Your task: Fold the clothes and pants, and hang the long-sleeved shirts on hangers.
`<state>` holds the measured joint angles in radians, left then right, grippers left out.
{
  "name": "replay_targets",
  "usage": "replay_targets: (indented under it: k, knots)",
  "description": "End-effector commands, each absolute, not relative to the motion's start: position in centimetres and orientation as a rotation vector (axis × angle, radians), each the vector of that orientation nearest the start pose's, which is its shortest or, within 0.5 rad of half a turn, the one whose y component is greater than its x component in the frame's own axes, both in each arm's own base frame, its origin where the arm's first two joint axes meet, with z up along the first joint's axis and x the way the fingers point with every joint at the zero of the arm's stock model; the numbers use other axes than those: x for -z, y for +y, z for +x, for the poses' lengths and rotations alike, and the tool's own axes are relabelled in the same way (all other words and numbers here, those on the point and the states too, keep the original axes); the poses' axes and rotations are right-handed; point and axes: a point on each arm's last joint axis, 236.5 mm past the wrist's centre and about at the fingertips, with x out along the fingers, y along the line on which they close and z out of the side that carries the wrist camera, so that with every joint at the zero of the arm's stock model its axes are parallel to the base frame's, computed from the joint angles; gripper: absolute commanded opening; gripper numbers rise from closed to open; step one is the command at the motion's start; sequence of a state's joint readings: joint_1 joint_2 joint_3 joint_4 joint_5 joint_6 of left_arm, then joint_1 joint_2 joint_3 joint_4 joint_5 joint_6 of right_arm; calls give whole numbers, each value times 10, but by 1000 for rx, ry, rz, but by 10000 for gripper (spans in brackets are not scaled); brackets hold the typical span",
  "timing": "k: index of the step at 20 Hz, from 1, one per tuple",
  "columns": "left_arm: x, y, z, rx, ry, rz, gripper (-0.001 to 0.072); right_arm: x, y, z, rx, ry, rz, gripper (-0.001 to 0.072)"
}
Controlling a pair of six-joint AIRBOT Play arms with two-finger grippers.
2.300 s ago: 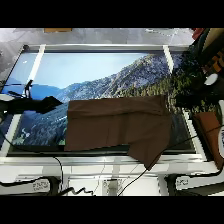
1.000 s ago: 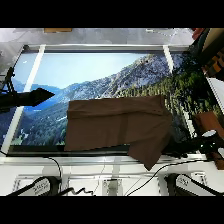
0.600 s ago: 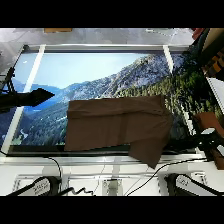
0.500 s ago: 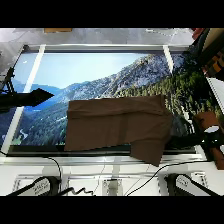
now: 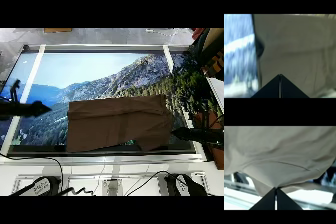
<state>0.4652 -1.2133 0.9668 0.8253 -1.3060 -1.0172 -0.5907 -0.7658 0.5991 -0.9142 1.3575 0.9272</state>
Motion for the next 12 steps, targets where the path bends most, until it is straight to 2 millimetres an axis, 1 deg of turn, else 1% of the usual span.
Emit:
replay_targets:
  k: [1,3,4,5,6,7,10,11,12]
  knots:
    - [18,-12,286,356,1300,-594,11,-25,7,248,-295,1050,394,10]
    - [34,-23,253,362,1369,-654,11,-26,5,250,-287,1039,386,11]
    - [44,-25,237,356,1411,-669,36,-26,5,250,-288,1039,384,11]
    - [54,-25,223,346,1454,-667,195,-26,5,250,-289,1040,385,11]
    - [64,-28,211,341,1494,-669,460,-26,5,250,-289,1040,385,11]
    - [70,-33,204,341,1509,-688,524,-26,5,250,-289,1039,385,11]
    - [92,-40,184,326,1550,-703,522,-25,5,250,-289,1040,385,11]
    - [99,-43,180,315,1552,-713,490,-26,5,250,-288,1038,384,11]
    - [104,-44,179,302,1545,-722,488,-26,5,250,-287,1038,384,11]
